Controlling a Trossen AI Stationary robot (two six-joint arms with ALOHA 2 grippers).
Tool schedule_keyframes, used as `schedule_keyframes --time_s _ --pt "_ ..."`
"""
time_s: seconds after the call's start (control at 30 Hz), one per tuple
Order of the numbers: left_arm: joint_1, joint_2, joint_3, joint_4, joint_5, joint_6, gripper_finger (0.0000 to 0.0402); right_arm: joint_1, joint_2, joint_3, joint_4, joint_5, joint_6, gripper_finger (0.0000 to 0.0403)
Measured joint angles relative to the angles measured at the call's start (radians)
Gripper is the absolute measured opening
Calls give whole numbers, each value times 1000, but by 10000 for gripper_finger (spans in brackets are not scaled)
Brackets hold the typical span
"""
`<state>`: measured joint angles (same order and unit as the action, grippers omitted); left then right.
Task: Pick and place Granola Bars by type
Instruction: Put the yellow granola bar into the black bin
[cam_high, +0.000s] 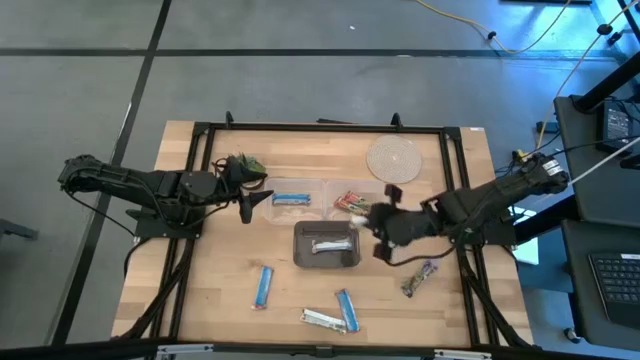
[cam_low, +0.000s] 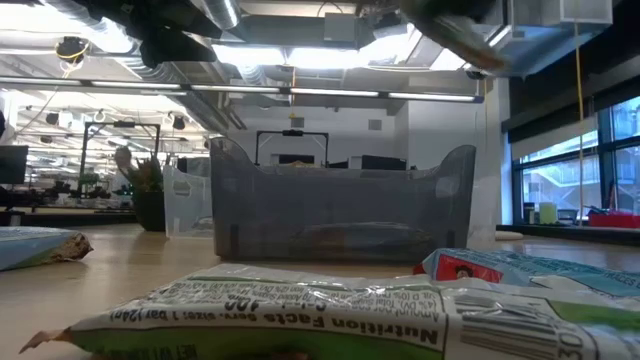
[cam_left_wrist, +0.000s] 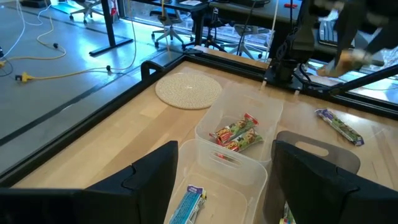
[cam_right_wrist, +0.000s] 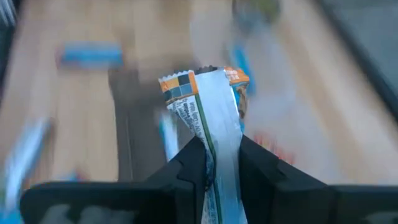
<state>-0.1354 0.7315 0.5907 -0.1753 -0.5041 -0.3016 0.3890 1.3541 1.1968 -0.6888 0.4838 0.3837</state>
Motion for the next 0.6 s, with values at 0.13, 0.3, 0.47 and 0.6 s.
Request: schedule_keyframes --time_s 0.13,0.3,0.47,0.6 --pt "0 0 0 0 0 0 251 -67 6 -25 251 -28 -144 78" --pt "0 0 0 -1 0 0 251 -136 62 -66 442 -181 -176 78" --pt "0 0 0 -8 0 0 251 -150 164 -75 457 -249 -180 78" --pt "0 0 0 -8 0 0 251 -154 250 -75 475 -279 -178 78"
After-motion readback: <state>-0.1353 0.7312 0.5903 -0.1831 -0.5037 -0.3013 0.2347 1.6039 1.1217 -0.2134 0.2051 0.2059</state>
